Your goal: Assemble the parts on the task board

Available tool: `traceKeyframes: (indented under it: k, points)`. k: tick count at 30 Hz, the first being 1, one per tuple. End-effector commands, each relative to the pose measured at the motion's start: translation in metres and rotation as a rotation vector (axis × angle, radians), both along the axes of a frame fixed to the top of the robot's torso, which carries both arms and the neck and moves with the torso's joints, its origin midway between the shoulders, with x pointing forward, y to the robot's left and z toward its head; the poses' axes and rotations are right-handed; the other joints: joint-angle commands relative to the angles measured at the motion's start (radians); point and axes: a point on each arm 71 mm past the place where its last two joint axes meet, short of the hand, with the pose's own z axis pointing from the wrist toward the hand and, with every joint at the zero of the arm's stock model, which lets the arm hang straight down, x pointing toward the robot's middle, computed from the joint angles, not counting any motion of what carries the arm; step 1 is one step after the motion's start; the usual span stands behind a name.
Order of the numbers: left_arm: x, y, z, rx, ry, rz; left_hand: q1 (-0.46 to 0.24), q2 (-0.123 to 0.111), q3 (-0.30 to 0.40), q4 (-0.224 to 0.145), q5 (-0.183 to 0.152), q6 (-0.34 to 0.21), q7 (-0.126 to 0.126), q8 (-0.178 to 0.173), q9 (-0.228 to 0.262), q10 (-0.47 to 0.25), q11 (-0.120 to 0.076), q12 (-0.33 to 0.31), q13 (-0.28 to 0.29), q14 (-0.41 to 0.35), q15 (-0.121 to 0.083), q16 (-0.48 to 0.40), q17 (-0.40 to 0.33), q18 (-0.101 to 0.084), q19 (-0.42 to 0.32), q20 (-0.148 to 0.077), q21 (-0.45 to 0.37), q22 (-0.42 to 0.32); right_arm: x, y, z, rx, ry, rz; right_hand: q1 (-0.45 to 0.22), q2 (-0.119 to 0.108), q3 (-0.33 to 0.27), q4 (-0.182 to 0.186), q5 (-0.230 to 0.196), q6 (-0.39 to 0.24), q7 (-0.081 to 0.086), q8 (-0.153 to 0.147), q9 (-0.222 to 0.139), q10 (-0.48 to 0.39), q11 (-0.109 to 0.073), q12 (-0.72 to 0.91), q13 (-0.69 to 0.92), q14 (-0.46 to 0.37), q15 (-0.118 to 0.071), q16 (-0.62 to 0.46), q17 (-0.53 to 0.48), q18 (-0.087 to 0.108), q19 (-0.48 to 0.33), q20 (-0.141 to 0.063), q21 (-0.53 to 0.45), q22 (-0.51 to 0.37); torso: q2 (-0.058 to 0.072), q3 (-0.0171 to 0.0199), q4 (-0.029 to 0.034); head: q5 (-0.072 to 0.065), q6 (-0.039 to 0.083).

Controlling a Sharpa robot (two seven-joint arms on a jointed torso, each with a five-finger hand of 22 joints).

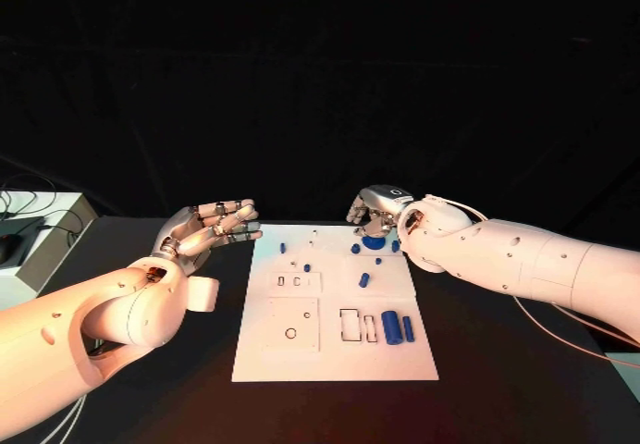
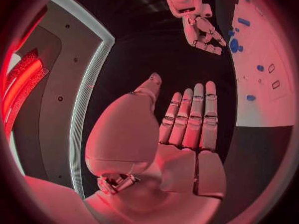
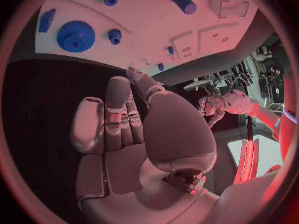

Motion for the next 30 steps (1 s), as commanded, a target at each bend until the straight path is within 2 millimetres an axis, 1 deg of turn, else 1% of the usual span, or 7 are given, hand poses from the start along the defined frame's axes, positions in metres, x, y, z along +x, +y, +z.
traceKeyframes:
  k: [1, 3, 10, 12, 17, 22, 30]
  points:
    - [-0.001, -0.004, 0.001, -0.005, -0.003, -0.041, 0.002, 0.009, -0.003, -0.006, 0.001, -0.007, 0.001, 0.002, 0.000, 0.000, 0.002, 0.002, 0.001, -0.006, -0.001, -0.007, -0.001, -0.014, -0.003, -0.005, 0.005, -0.002, -0.001, 0.001, -0.005, -0.120, -0.005, 0.005, -0.013, -0.012, -0.009, 0.014, 0.035, -0.014, 0.000, 0.002, -0.001, -0.008, 0.005, -0.003, 0.000, -0.006, 0.006, 0.015, -0.009, 0.009, 0.020, 0.006, -0.003, 0.008, 0.010, -0.0036, 0.0114, -0.005, 0.001]
    - [-0.001, -0.004, 0.001, -0.005, -0.002, -0.043, 0.001, 0.009, -0.003, -0.005, 0.001, -0.010, 0.001, 0.002, 0.000, -0.002, 0.003, 0.003, 0.002, -0.007, -0.001, -0.008, -0.001, -0.014, -0.003, -0.005, 0.004, -0.003, -0.001, 0.001, -0.008, -0.134, -0.001, 0.003, -0.012, -0.017, -0.026, 0.028, 0.041, -0.013, 0.002, 0.002, 0.000, -0.035, 0.013, -0.003, 0.001, -0.010, 0.010, 0.037, -0.017, 0.015, 0.022, 0.011, -0.016, 0.002, 0.013, -0.0064, 0.0143, -0.008, 0.001]
    - [-0.001, -0.004, 0.000, -0.003, 0.003, -0.047, 0.001, 0.007, -0.003, -0.004, 0.001, -0.018, 0.003, 0.002, 0.000, -0.006, 0.004, 0.003, 0.002, -0.009, 0.001, -0.010, -0.001, -0.014, -0.006, -0.003, 0.003, -0.006, -0.004, -0.002, -0.013, -0.170, 0.024, -0.003, 0.016, -0.021, -0.064, 0.057, 0.037, -0.015, 0.007, 0.002, 0.000, -0.081, 0.023, -0.003, 0.000, -0.024, 0.019, 0.082, -0.057, 0.028, 0.030, 0.020, -0.054, -0.004, 0.021, -0.0119, 0.0192, -0.014, 0.000]
    - [-0.001, -0.003, 0.000, -0.003, 0.004, -0.048, 0.001, 0.007, -0.003, -0.004, 0.001, -0.018, 0.003, 0.002, 0.000, -0.006, 0.004, 0.003, 0.001, -0.010, 0.001, -0.011, -0.001, -0.014, -0.006, -0.003, 0.003, -0.006, -0.004, -0.003, -0.015, -0.176, 0.033, -0.005, 0.041, -0.017, -0.095, 0.081, 0.036, -0.015, 0.008, 0.002, -0.001, -0.084, 0.024, -0.003, 0.000, -0.032, 0.021, 0.106, -0.087, 0.034, 0.037, 0.026, -0.069, 0.008, 0.024, -0.0128, 0.0197, -0.015, 0.002]
    - [-0.001, -0.003, 0.000, -0.001, 0.003, -0.049, 0.001, 0.007, -0.002, -0.003, 0.001, -0.021, 0.003, 0.002, 0.000, -0.008, 0.005, 0.002, 0.001, -0.010, 0.001, -0.012, -0.001, -0.014, -0.007, -0.003, 0.003, -0.007, -0.005, -0.005, -0.020, -0.187, 0.049, -0.014, 0.048, -0.021, -0.092, 0.091, 0.032, -0.014, 0.008, 0.002, -0.001, -0.093, 0.026, -0.003, 0.000, -0.036, 0.023, 0.125, -0.115, 0.035, 0.043, 0.027, -0.089, 0.031, 0.030, -0.0148, 0.0221, -0.019, 0.003]
    - [-0.001, -0.002, 0.000, 0.001, 0.002, -0.050, 0.001, 0.007, -0.002, -0.003, 0.001, -0.021, 0.003, 0.002, 0.000, -0.008, 0.005, 0.002, 0.001, -0.010, 0.001, -0.012, -0.001, -0.014, -0.007, -0.003, 0.003, -0.007, -0.004, -0.007, -0.023, -0.195, 0.058, -0.025, 0.048, -0.019, -0.085, 0.088, 0.031, -0.016, 0.010, 0.002, 0.000, -0.100, 0.028, -0.002, 0.000, -0.037, 0.024, 0.131, -0.123, 0.039, 0.047, 0.028, -0.115, 0.041, 0.037, -0.0172, 0.0238, -0.020, 0.008]
    - [-0.001, -0.001, 0.000, 0.003, 0.001, -0.047, 0.002, 0.006, -0.002, -0.002, 0.001, -0.023, 0.005, 0.002, 0.000, -0.009, 0.005, 0.003, 0.001, -0.011, 0.002, -0.013, -0.001, -0.013, -0.008, -0.002, 0.003, -0.009, -0.004, -0.009, -0.027, -0.207, 0.065, -0.029, 0.045, -0.013, -0.070, 0.078, 0.033, -0.014, 0.011, 0.002, 0.000, -0.096, 0.028, -0.003, 0.000, -0.039, 0.023, 0.137, -0.131, 0.040, 0.056, 0.028, -0.142, 0.069, 0.049, -0.0194, 0.0259, -0.023, 0.017]
